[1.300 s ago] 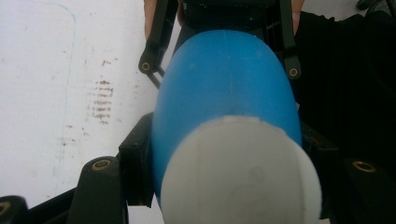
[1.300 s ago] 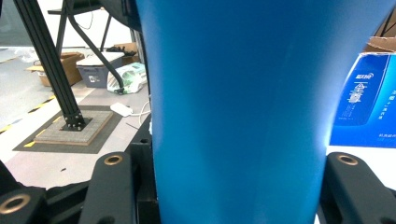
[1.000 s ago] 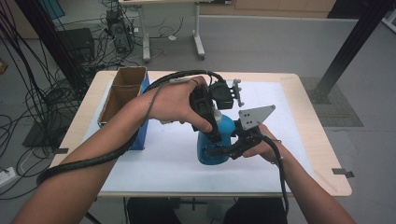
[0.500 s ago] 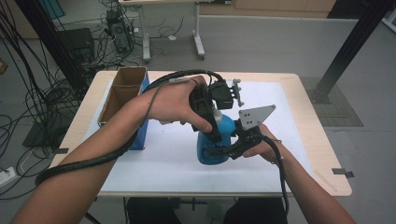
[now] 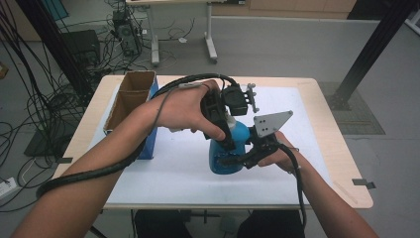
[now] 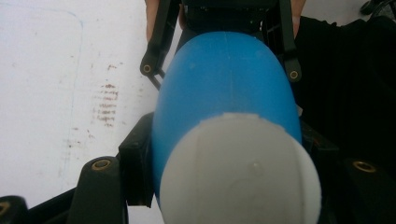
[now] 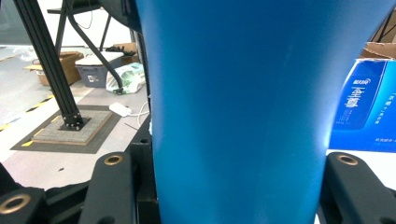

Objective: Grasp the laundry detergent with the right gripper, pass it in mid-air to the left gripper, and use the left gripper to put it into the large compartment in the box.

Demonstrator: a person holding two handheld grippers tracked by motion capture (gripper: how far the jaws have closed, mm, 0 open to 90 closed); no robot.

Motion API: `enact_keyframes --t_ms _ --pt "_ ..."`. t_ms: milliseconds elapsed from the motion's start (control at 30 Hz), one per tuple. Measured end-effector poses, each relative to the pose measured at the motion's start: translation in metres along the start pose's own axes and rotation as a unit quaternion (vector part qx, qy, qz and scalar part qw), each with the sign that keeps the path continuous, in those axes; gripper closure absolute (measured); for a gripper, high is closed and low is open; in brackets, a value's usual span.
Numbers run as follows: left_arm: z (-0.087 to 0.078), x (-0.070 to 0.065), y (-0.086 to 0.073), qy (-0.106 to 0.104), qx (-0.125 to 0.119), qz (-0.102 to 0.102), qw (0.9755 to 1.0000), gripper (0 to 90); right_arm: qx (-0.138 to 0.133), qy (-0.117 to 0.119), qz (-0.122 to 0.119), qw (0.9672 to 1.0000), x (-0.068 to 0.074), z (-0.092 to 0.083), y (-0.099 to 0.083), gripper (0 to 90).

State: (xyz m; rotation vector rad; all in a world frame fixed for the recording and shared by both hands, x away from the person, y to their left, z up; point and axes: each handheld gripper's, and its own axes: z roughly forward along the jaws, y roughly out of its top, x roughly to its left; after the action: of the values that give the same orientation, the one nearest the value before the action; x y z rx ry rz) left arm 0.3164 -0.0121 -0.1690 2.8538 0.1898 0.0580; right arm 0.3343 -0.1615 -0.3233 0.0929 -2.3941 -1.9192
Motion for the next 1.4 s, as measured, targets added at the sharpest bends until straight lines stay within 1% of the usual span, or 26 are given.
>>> enact_keyframes --t_ms 367,800,867,933,1000,1033,1067,1100,1200,1267,1400 --pt "0.0007 0.0008 -0.0001 0.000 0.002 0.003 1.0000 37.4 0.001 -0.001 0.001 1.0000 -0.0003 -0.0003 -0.0009 43.8" --pt "0.0011 0.0010 -0.0001 0.000 0.003 -0.001 1.0000 37.5 0.002 -0.001 0.001 1.0000 -0.0008 -0.0004 -0.0009 43.7" --pt "0.0016 0.0009 0.0001 0.002 0.002 0.000 1.0000 37.5 0.002 -0.001 0.001 1.0000 -0.0007 -0.0004 -0.0010 43.7" --pt "0.0016 0.0010 0.0005 0.003 0.006 0.002 1.0000 37.5 0.002 -0.001 0.001 1.0000 -0.0009 -0.0004 -0.0013 43.8" --pt "0.0020 0.0004 0.0007 0.005 0.001 -0.001 1.0000 37.5 0.002 -0.001 0.000 1.0000 -0.0012 -0.0003 -0.0015 43.7" --pt "0.0020 0.0005 0.0007 0.006 0.002 -0.001 1.0000 37.6 0.002 -0.001 0.001 1.0000 -0.0015 -0.0005 -0.0016 43.7" --pt "0.0015 0.0010 0.0009 0.007 0.007 0.003 0.9999 37.6 0.003 -0.001 0.000 1.0000 -0.0018 -0.0005 -0.0016 43.7" --pt "0.0021 0.0005 0.0006 0.007 0.003 -0.002 1.0000 37.6 0.003 -0.001 0.001 1.0000 -0.0019 -0.0006 -0.0016 43.7" --pt "0.0023 0.0007 0.0006 0.008 0.005 0.001 1.0000 37.6 0.002 -0.001 0.000 1.0000 -0.0023 -0.0002 -0.0019 43.7" --pt "0.0026 0.0005 0.0009 0.010 0.002 0.001 0.9999 37.7 0.001 -0.001 0.000 1.0000 -0.0025 -0.0001 -0.0023 43.7" --pt "0.0033 0.0007 0.0013 0.012 0.005 -0.002 0.9999 37.8 0.001 -0.003 0.000 1.0000 -0.0031 -0.0004 -0.0028 43.5"
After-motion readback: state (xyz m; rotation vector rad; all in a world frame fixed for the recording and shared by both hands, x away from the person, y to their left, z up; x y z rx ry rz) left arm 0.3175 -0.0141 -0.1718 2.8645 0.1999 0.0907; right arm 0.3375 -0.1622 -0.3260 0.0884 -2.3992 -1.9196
